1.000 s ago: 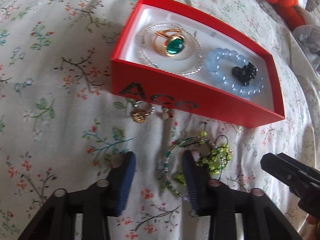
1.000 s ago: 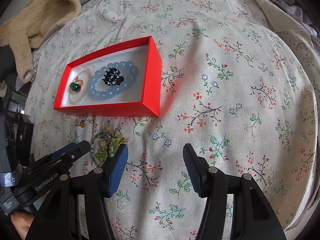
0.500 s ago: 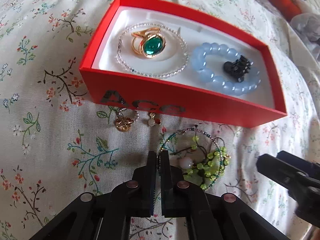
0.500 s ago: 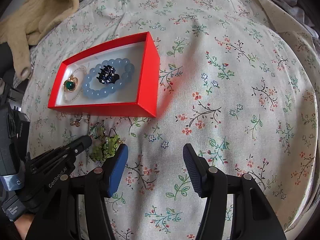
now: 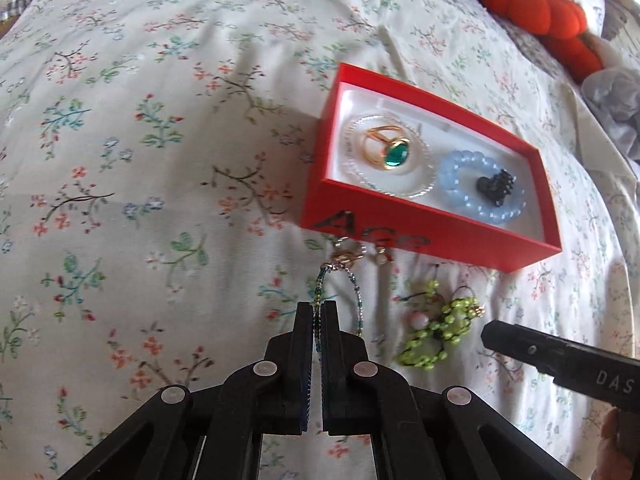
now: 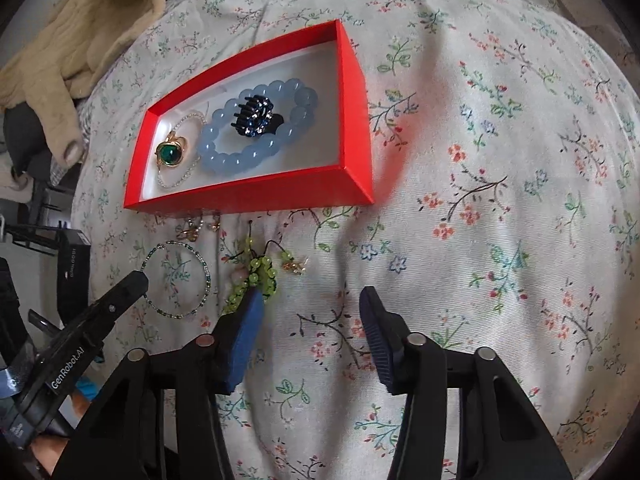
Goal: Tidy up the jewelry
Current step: 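Carry both green beaded pieces over the red box and lower them inside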
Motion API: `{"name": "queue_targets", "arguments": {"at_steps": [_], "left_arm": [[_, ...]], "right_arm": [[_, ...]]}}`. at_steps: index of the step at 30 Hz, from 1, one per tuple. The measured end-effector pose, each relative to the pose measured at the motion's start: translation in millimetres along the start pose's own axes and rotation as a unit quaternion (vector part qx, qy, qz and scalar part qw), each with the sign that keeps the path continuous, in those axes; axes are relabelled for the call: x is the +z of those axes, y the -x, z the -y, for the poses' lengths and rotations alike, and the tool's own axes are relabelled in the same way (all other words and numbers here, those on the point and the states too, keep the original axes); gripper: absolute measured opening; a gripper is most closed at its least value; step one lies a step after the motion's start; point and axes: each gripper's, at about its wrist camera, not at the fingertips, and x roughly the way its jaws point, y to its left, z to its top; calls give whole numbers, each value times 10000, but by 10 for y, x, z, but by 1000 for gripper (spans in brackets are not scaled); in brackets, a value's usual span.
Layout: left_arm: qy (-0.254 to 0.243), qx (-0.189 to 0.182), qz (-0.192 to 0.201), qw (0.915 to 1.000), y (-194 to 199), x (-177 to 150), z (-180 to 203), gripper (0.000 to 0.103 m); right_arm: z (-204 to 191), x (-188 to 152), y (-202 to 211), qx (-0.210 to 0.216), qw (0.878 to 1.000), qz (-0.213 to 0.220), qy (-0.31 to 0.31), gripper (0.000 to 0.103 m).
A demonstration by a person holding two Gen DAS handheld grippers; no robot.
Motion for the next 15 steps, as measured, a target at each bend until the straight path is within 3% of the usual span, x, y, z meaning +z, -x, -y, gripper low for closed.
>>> {"name": "queue_targets", "arguments": {"at_steps": [4,8,15], "left_arm": [[37,39,2,10000,28,-17,-148,0],[63,50,1,10000,46,-33,-211,0],[126,92,-47,9999,26,-48,-269,0]], "right_arm": [[-61,1,-81,205,9997,-74,-56,24],[-169,37,-194,316,9994,-131,-51,19],[-214,81,-249,140,9999,-6,70,5]]}}
